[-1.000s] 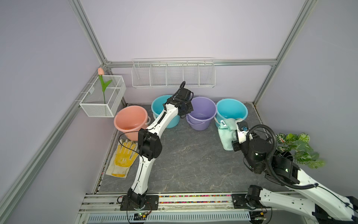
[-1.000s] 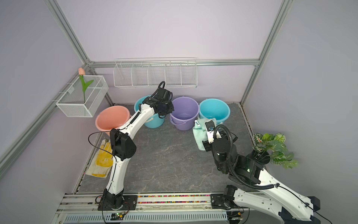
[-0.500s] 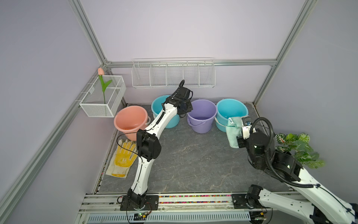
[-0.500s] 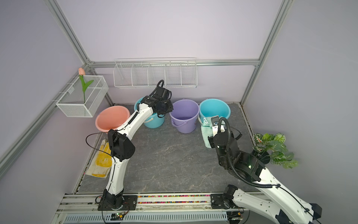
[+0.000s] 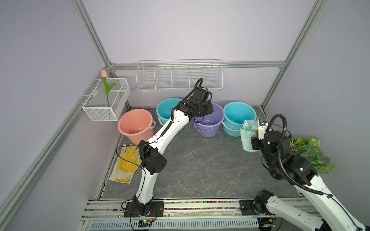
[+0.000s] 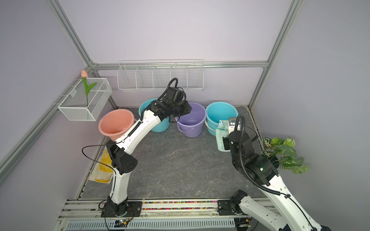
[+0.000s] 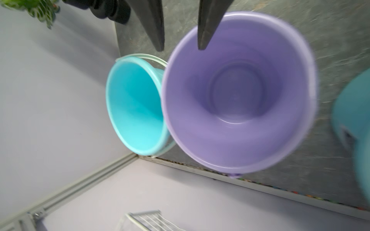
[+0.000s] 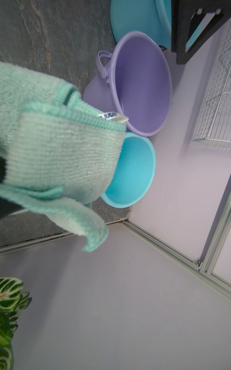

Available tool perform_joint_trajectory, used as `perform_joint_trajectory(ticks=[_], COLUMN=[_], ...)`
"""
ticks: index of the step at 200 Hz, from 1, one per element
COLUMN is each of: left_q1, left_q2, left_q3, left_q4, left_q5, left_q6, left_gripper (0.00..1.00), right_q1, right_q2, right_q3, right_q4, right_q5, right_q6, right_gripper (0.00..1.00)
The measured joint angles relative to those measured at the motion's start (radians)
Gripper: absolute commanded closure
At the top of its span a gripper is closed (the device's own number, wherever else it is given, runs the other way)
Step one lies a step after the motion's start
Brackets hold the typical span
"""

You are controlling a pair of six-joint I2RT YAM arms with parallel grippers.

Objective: Wipe the inside of the bucket with a cloth
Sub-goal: Place the bucket at the center of the board, then pick up the bucket from the center of the board.

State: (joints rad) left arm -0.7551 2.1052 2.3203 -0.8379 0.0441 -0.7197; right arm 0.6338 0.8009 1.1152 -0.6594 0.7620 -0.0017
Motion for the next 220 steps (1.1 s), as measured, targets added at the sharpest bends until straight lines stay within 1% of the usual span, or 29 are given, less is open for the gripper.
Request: perform_joint_trajectory(ticks=[33,65,85,112,138,172,186,220], left_q1=[-0.083,-0.121,-0.123,-0.12,-0.114,-0.102,-0.099,-0.095], left_q2=[0.084,0.201,0.253,0.296,0.306,0.306,0.306,0.32], left_q3=[0.03,0.072,0.072,0.073,0.095,0.115,0.116,0.137], left_q4=[0.127,0.204,0.221,0.22,0.203,0.182,0.187,0.243], left_q5=[0.079,0.116,0.129,0.116,0.077,0.016,0.013,0.037], left_q6=[-0.032,-0.067,-0.09,-0.1,-0.104,-0.112,-0.119,-0.163], left_gripper=[0.65,0.65,0.64,0.62,0.6,0.55,0.53,0.52], right_q1=[-0.008,-0.011,-0.011,-0.011,-0.011,-0.011,-0.011,-0.011], right_q2=[-0.035,-0.068,-0.086,-0.1,-0.1,-0.101,-0.101,-0.101], right_q3=[0.001,0.014,0.03,0.046,0.05,0.05,0.05,0.05], right_q4=[-0.018,-0.033,-0.041,-0.044,-0.048,-0.052,-0.055,-0.055], right_q5=[0.004,0.028,0.04,0.054,0.057,0.056,0.056,0.055], right_q6=[-0.003,-0.016,-0.025,-0.036,-0.037,-0.037,-0.037,-0.041], right_gripper=[0.91,0.91,0.91,0.91,0.91,0.91,0.91,0.91])
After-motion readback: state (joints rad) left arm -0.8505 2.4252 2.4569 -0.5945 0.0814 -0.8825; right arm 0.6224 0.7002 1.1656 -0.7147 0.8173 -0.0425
